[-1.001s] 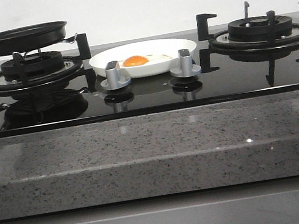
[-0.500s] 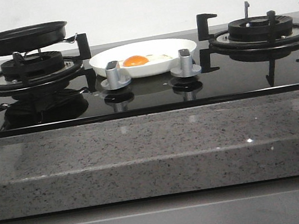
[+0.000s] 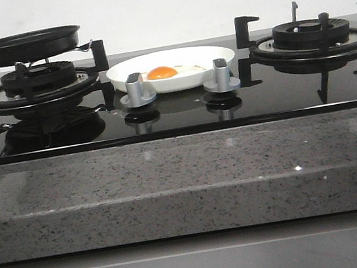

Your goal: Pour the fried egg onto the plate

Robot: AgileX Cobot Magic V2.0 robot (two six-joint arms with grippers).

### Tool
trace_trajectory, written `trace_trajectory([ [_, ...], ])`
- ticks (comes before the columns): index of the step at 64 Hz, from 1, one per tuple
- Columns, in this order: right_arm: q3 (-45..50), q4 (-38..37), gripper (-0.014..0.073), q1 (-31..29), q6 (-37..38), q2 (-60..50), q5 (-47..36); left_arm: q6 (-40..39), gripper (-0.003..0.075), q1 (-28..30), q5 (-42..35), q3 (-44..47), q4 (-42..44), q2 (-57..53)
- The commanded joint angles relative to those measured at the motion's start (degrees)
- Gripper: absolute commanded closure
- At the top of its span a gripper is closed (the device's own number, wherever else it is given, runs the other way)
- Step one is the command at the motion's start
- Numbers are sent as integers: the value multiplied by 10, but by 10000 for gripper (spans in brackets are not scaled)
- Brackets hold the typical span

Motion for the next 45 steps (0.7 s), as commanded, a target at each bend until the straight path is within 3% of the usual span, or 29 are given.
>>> trace_trajectory([
  [1,-14,1,664,0,-6,4,-30,-6,739,11,-103,19,21,-29],
  [17,-14,1,664,0,-6,4,-30,-6,739,49,-335,226,26,-155],
  [31,-14,1,664,0,-6,4,-30,-6,739,60,-462,376,21,-247],
  [45,-14,1,664,0,-6,4,-30,-6,739,59,-559,467,-20,-278],
])
